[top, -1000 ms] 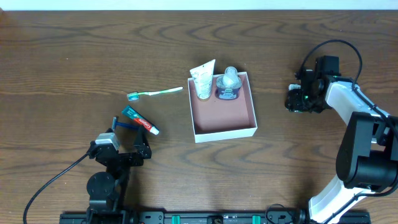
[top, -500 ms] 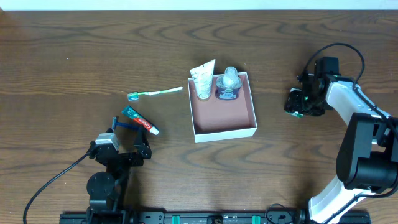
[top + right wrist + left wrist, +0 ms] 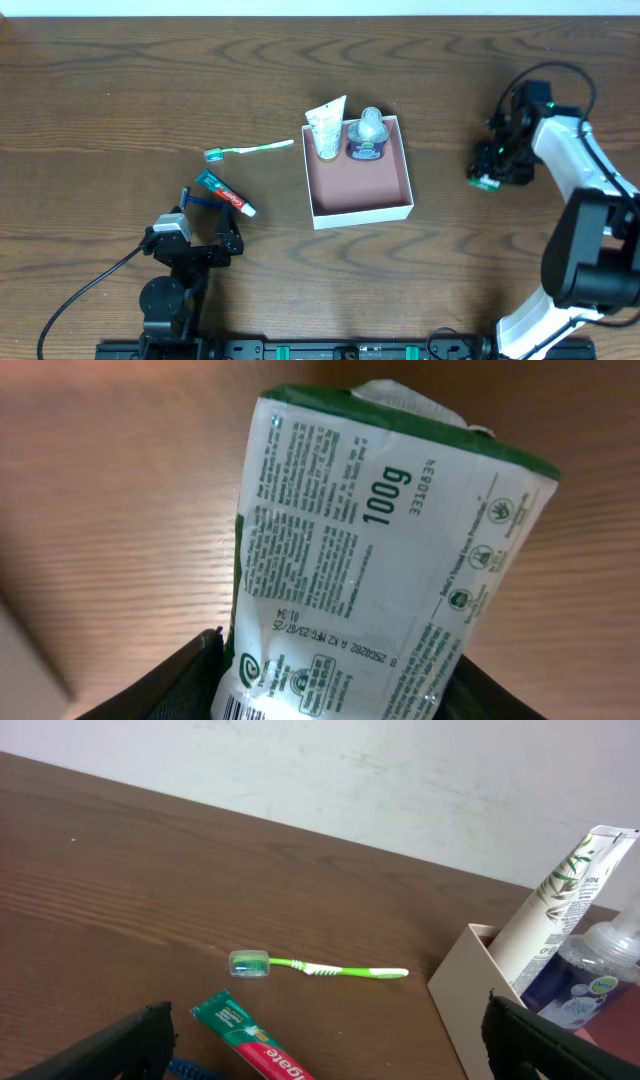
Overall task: Pack container
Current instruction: 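Lift the soap bar and carry it over the box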
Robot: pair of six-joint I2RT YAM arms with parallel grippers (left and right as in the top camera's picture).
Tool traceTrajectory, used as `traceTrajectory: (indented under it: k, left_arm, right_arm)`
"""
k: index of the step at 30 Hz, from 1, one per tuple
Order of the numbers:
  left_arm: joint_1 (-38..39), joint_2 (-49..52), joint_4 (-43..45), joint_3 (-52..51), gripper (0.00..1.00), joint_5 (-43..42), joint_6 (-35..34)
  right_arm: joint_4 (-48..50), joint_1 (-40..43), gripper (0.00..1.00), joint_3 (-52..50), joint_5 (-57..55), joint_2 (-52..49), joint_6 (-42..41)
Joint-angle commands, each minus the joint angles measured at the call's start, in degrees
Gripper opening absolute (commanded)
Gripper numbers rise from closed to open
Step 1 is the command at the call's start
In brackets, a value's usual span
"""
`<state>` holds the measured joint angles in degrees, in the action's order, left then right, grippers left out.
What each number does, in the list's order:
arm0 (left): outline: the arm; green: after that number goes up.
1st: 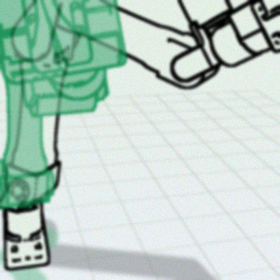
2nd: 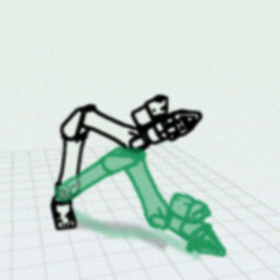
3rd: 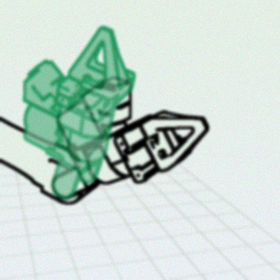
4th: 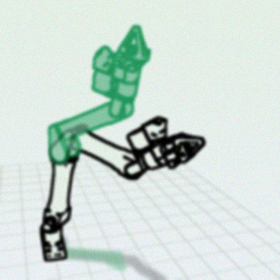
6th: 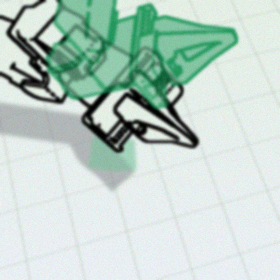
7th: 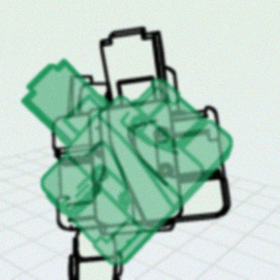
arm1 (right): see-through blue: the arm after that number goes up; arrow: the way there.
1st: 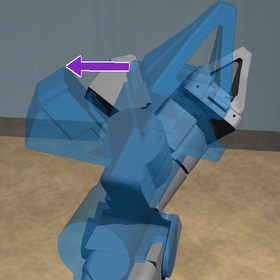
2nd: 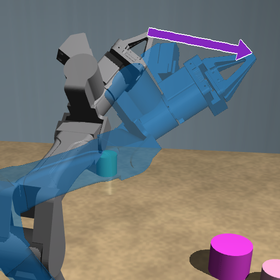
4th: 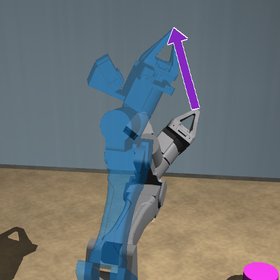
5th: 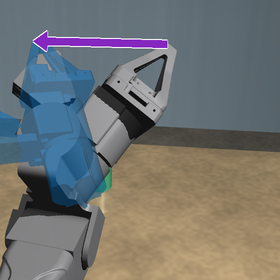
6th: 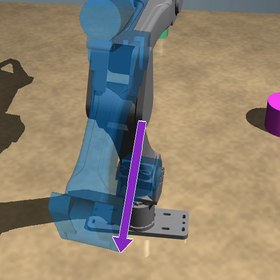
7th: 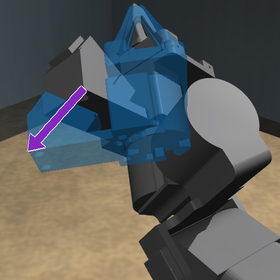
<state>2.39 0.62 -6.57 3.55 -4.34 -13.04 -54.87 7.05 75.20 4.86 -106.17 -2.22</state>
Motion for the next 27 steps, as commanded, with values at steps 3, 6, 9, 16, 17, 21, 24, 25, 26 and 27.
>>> traceTrajectory:
  k: [3, 6, 9, 16, 17, 21, 24, 25, 26, 27]
  left_arm:
    - [-0.24, -0.33, -0.57, -1.73, 0.98, -0.59, 0.98]
    - [-0.24, -0.33, -0.57, -1.73, 0.98, -0.59, 0.98]
    - [-0.24, -0.33, -0.57, -1.73, 0.98, -0.59, 0.98]
    - [-0.24, -0.33, -0.57, -1.73, 0.98, -0.59, 0.98]
    - [-0.24, -0.33, -0.57, -1.73, 0.98, -0.59, 0.98]
    - [-0.24, -0.33, -0.57, -1.73, 0.98, -0.59, 0.98]
    - [-0.24, -0.33, -0.57, -1.73, 0.98, -0.59, 0.98]
    - [-0.24, -0.33, -0.57, -1.73, 0.98, -0.59, 0.98]
    - [-0.24, -0.33, -0.57, -1.73, 0.98, -0.59, 0.98]
    - [-0.24, -0.33, -0.57, -1.73, 0.98, -0.59, 0.98]
  right_arm:
    - [-3.74, -0.94, 0.39, 5.44, -0.09, 7.58, 1.14]
    - [-4.94, -3.04, 0.4, 5.73, 4.11, 10.8, 3.5]
    - [-5.9, -6.43, 0.41, 5.73, 6.32, 13.49, 3.61]
    - [-6.45, -19.3, 0.41, 5.68, 7.21, 16.28, 1.07]
    - [-6.32, -21.11, 0.42, 5.6, 6.91, 16.06, 0.02]
    - [-6.01, -26.99, 0.41, 5.57, 5.64, 14.4, -3.93]
    - [-6.01, -30.21, 0.41, 5.57, 5.22, 12.94, -5.88]
    - [-6.12, -30.93, 0.41, 5.55, 4.57, 12.44, -6.86]
    - [-6.32, -31.8, 0.41, 5.55, 3.76, 11.87, -7.98]
    - [-6.34, -32.35, 0.41, 5.51, 3.21, 11.37, -8.57]
